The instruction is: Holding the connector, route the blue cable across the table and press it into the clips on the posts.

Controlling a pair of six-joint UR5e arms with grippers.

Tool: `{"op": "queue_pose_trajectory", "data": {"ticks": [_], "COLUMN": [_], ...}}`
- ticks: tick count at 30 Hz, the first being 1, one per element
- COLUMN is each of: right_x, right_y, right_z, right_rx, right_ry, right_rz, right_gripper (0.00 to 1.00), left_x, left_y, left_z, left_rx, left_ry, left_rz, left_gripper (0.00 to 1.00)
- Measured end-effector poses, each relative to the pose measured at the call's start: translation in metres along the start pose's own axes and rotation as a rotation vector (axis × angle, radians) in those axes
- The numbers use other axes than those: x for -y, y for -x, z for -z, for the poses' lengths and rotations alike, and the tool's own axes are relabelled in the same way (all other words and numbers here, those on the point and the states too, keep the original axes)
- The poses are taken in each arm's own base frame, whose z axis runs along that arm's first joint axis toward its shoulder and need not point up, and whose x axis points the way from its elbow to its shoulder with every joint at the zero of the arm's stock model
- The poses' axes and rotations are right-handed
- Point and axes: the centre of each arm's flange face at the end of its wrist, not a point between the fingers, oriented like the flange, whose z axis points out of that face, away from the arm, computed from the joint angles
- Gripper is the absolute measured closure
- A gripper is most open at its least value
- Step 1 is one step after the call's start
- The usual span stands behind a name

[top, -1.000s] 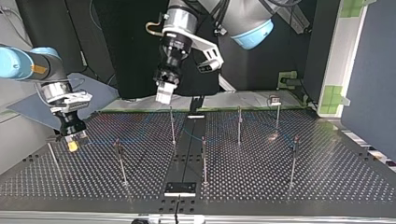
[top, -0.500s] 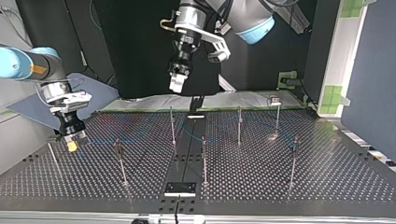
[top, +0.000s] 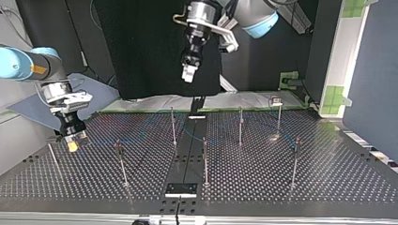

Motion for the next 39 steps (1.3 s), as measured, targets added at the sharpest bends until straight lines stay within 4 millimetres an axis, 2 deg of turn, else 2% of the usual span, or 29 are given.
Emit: {"op": "queue_pose_trajectory", "data": {"ticks": [7, 17, 39], "right_x": [0.004, 0.007, 0.008], "right_y": [0.001, 0.002, 0.001], "right_z": [-0.001, -0.002, -0.003], "right_rx": [0.002, 0.002, 0.001], "right_ry": [-0.007, -0.011, -0.012], "right_rz": [-0.002, -0.004, -0.004], "right_gripper": [1.0, 1.0, 1.0], "left_x": [-0.017, -0.037, -0.04], "left_y": [-0.025, -0.05, -0.053], "left_z": [0.022, 0.048, 0.052], "left_rx": [-0.062, -0.131, -0.141], "left_ry": [0.011, 0.026, 0.028], "left_rz": [-0.033, -0.07, -0.074], "left_gripper": [0.0, 0.0, 0.0]}}
